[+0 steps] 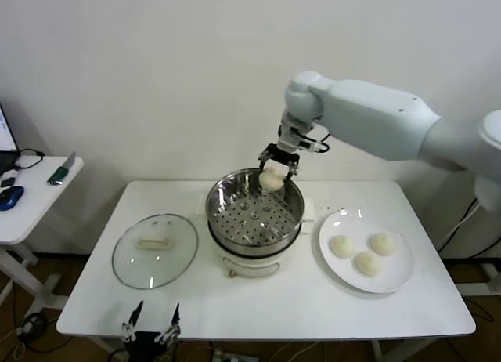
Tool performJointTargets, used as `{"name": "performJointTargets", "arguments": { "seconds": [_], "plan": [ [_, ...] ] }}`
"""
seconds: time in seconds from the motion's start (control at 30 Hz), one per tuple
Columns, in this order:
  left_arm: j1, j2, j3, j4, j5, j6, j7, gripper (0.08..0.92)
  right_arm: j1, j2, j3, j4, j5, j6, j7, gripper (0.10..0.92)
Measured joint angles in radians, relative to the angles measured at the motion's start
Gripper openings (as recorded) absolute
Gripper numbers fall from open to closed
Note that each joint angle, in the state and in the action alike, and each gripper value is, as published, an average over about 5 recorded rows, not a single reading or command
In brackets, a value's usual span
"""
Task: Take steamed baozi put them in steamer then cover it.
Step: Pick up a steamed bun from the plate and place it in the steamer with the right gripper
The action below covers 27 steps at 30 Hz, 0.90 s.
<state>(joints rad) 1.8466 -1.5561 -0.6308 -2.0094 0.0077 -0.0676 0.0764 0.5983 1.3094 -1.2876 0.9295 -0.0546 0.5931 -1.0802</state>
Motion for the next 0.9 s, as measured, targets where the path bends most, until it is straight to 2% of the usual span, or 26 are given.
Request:
{"name": "performJointTargets", "arguments": {
  "seconds": [0.47,0.77,0.9],
  "plan": [
    [-0.011,0.002,-0.003,0.004,0.000,0.003,0.000,0.823,-0.151,0.144,0.117,-0.285,-0.173,0.132,0.051,0.703],
    [-0.016,0.006,0.000,0.009,-0.003,0.003,0.000,0.823,-0.191,0.190,0.142,-0.368,-0.208,0.167,0.057,0.701],
    [-0.016,0.007,0.001,0.010,-0.004,0.002,0.000,0.823,-0.196,0.197,0.149,-0.386,-0.213,0.180,0.061,0.738]
  ]
}}
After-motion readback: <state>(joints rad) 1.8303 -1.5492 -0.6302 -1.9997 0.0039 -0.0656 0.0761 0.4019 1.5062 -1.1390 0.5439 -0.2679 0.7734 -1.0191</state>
